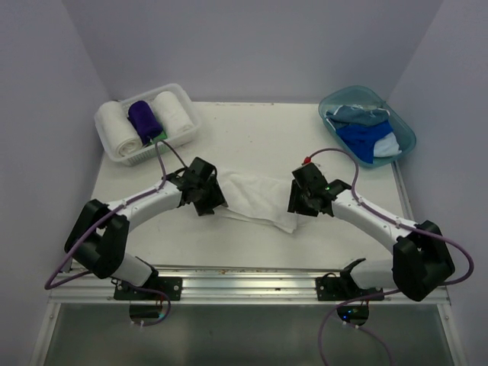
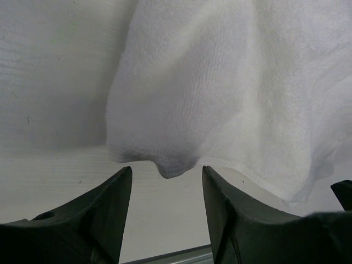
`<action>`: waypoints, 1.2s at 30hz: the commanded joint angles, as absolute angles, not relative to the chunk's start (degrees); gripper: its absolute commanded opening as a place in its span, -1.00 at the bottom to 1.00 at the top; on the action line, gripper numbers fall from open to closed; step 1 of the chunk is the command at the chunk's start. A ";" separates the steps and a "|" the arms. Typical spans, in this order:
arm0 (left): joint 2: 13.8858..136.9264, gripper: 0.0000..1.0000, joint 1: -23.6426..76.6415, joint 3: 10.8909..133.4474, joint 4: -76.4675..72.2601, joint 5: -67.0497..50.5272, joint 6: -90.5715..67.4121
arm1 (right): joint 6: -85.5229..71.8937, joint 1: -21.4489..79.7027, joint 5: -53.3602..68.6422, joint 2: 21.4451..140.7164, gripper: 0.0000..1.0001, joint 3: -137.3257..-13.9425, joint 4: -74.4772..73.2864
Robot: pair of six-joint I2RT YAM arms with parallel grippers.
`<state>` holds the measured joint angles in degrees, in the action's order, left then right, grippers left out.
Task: Roll the towels
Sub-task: Fold the towel
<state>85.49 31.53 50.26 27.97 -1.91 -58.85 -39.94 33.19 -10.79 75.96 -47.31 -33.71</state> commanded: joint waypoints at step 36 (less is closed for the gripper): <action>86.66 0.01 32.61 48.69 15.21 -10.89 -45.17 | -50.27 27.51 6.77 70.66 -0.29 -33.40 -21.45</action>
